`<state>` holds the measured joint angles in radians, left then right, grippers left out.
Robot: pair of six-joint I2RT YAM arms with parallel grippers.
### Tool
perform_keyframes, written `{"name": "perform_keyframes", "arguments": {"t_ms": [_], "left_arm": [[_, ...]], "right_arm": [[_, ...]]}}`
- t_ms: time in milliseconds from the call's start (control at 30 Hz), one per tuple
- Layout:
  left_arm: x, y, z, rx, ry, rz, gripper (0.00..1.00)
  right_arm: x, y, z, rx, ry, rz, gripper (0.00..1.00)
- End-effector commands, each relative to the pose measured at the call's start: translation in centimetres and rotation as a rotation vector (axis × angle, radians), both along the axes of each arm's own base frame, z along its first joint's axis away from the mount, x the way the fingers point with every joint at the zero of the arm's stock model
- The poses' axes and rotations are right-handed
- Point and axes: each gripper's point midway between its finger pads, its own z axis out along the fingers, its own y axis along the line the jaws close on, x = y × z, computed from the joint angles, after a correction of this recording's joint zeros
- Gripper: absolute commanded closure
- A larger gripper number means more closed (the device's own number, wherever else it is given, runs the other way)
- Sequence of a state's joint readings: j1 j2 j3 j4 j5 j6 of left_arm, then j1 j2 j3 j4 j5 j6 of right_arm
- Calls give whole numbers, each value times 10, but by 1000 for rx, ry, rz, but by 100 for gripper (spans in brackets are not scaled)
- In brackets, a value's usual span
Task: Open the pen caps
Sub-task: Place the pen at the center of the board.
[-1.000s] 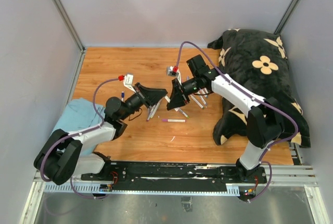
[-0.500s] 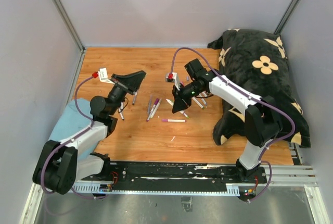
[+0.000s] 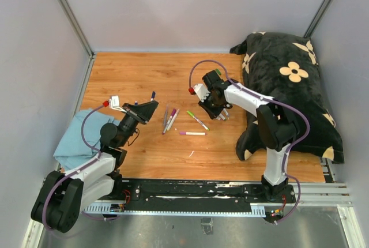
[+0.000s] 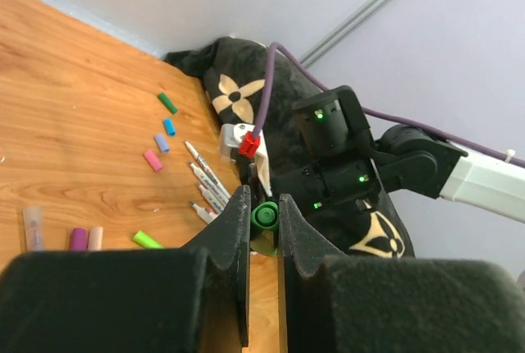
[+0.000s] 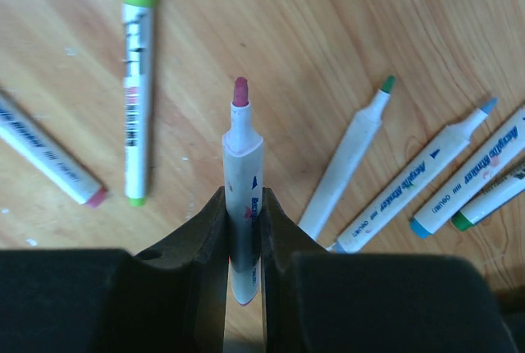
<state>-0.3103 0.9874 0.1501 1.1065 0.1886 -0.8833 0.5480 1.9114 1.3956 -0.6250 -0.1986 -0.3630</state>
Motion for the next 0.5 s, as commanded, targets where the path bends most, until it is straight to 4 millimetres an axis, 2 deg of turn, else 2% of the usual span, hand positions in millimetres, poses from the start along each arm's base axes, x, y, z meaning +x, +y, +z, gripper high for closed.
{"name": "perform_keyframes", "arguments": {"t_ms": [0, 133, 200, 300, 467], "left_arm": [[-2, 4, -2, -27, 14, 10, 100], [-2, 2, -9, -30, 44, -3, 100], [-1, 0, -12, -33, 57, -11, 100], [-1, -2, -15, -39, 66, -25, 100], [-1, -5, -15, -43, 68, -39, 100]], "right_arm": [[20, -23, -5, -113, -52, -90, 96], [22, -28, -12, -135, -42, -107, 95], [22, -29, -14, -137, -35, -112, 91], [21, -28, -15, -131, -28, -114, 87], [21, -28, -14, -124, -22, -115, 86]]}}
